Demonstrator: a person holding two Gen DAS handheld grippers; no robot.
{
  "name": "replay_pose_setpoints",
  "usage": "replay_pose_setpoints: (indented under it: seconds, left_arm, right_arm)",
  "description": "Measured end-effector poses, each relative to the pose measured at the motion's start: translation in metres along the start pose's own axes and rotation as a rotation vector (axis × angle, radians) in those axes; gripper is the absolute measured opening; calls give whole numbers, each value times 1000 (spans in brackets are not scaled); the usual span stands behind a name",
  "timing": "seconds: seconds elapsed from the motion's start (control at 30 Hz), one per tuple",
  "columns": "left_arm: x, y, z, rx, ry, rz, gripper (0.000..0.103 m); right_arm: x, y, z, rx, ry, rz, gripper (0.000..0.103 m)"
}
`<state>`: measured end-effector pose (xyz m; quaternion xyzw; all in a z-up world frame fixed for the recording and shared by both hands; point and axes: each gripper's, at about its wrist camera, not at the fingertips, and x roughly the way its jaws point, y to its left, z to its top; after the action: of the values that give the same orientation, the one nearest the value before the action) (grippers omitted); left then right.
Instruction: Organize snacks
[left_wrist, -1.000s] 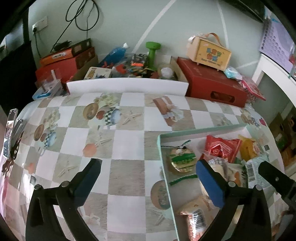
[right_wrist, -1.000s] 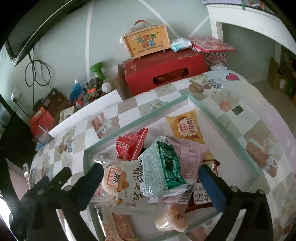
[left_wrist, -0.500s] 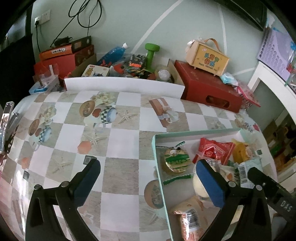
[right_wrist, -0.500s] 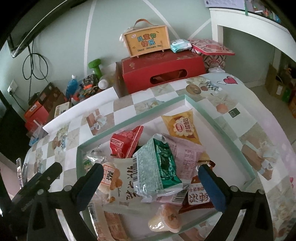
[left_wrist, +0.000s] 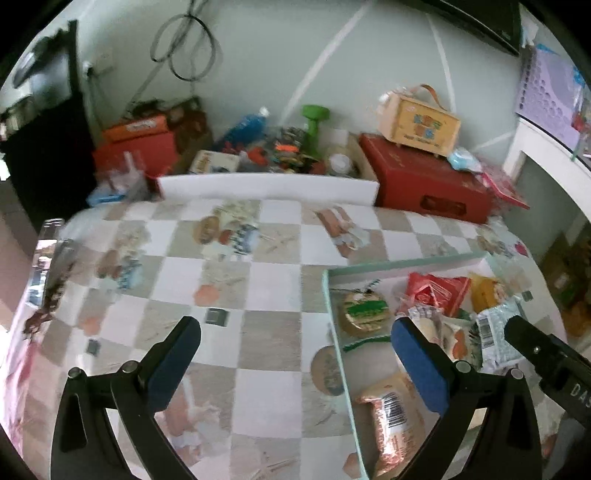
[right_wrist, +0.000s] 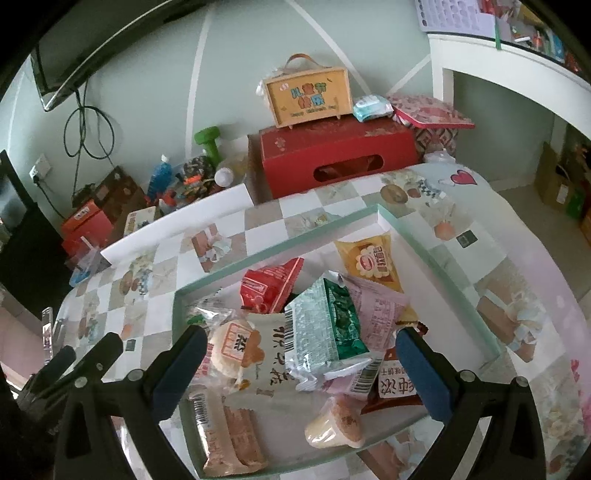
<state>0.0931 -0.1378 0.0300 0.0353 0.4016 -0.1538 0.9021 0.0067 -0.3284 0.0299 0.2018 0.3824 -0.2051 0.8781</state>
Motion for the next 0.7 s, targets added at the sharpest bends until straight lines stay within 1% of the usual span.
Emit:
replay_pose_setpoints:
  seconds: [0.1, 0.27, 0.33, 0.53, 0.7]
  left_arm:
    - [-7, 3, -3, -11, 4, 20, 103]
    - [-16, 4, -12, 26, -10, 157, 103]
    - [-18, 8, -14, 25, -10, 157, 103]
    - [-18, 23, -22, -14, 33, 149, 103]
    - [-19, 33, -31, -16, 60, 179, 103]
  right_arm:
    - [-3, 2, -1, -6, -3, 6, 103]
    - [-10, 8, -3, -18, -14, 19, 103]
    - [-13, 11, -4, -24, -17, 23, 103]
    - [-17, 18, -8, -42, -22, 24, 103]
    - [-20, 28, -17, -72, -17, 24, 103]
